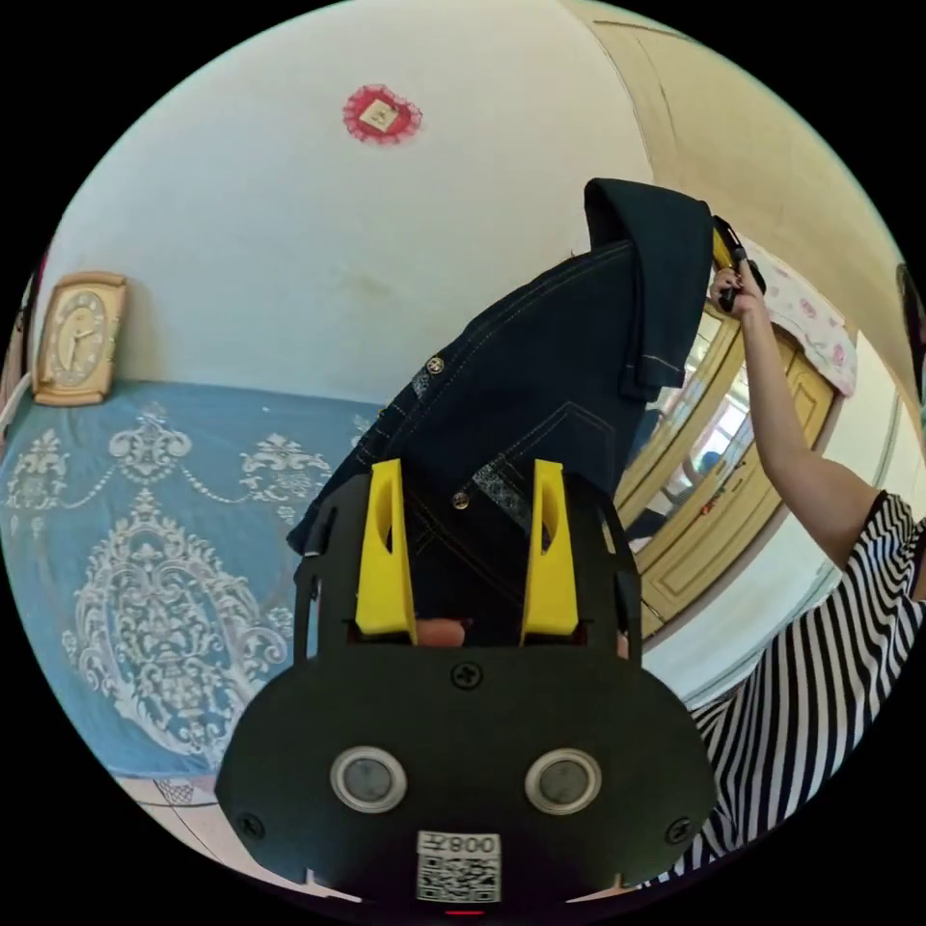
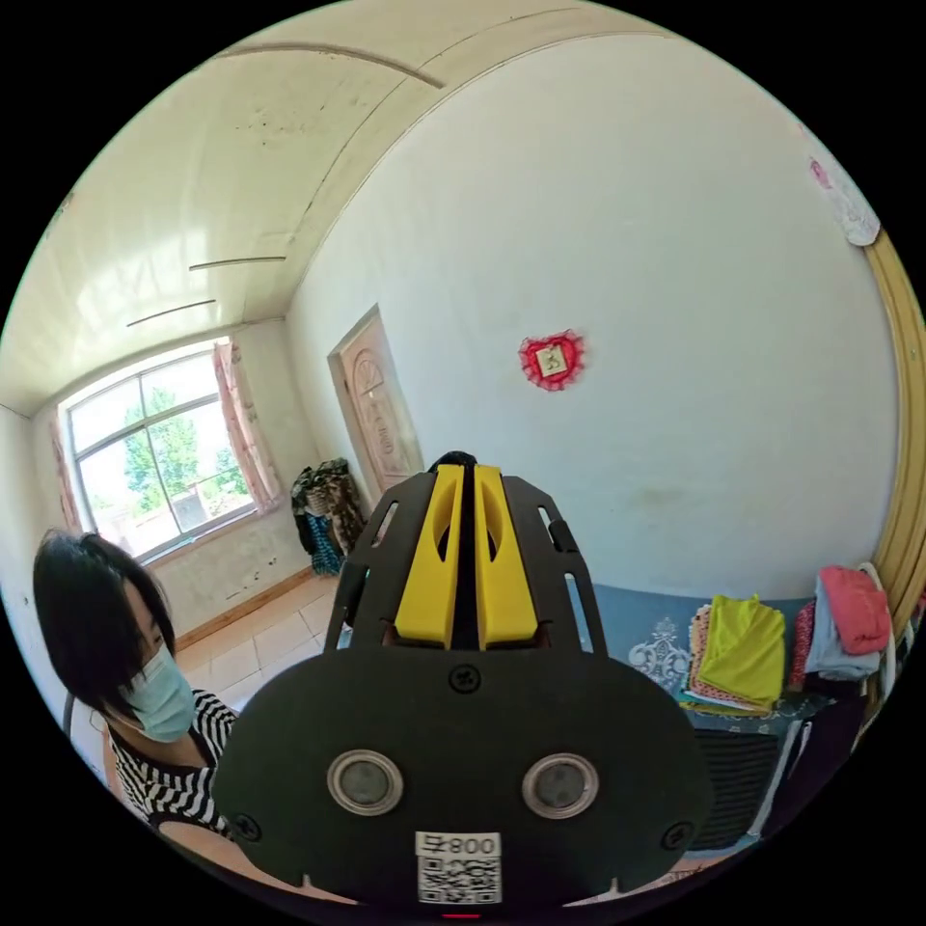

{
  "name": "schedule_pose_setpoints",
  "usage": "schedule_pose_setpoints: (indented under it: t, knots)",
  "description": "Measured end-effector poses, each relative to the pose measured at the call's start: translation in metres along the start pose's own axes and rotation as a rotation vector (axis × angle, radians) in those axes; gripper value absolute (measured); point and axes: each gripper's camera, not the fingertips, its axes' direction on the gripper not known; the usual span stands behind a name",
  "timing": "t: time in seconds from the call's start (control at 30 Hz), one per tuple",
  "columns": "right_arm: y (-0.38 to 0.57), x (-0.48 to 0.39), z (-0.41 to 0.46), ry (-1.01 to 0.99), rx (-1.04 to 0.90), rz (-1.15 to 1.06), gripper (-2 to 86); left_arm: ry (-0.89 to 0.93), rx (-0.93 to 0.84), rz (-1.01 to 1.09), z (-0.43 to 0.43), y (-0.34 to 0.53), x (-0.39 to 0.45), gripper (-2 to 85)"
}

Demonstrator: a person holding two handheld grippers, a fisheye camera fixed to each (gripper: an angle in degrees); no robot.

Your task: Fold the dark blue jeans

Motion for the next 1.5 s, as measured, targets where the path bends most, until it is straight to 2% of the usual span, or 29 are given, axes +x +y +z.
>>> schedule_pose_setpoints:
  t: [0.23, 0.37, 0.5, 0.6, 0.7, 0.87, 1.27, 1.5]
  knots:
    - [0.007, -0.073, 0.087, -0.214, -0.117, -0.068, 1.3, -0.235, 0.192, 0.015, -0.117, 0.037, 0.012, 18.3]
    - [0.009, -0.111, 0.131, -0.253, -0.195, -0.113, 1.4, -0.210, 0.099, -0.001, -0.116, 0.038, -0.003, 18.2]
    - [0.012, -0.137, 0.162, -0.257, -0.239, -0.123, 1.4, -0.057, -0.037, 0.005, -0.083, 0.043, 0.002, 17.1]
    - [0.013, -0.142, 0.169, -0.208, -0.238, -0.112, 1.4, 0.049, -0.075, 0.054, -0.069, 0.049, 0.027, 14.4]
    - [0.015, -0.139, 0.171, -0.167, -0.233, -0.083, 1.4, 0.102, -0.099, 0.095, -0.066, 0.056, 0.055, 10.0]
    - [0.023, -0.124, 0.172, -0.104, -0.213, -0.017, 1.5, 0.056, -0.124, 0.130, -0.089, 0.063, 0.083, 7.2]
    - [0.063, -0.072, 0.192, -0.109, -0.227, 0.054, 1.7, -0.226, -0.012, 0.128, -0.230, 0.074, 0.106, 4.4]
    - [0.138, 0.024, 0.215, -0.155, -0.235, 0.248, 1.7, -0.406, -0.095, 0.117, -0.260, 0.060, 0.111, 1.8]
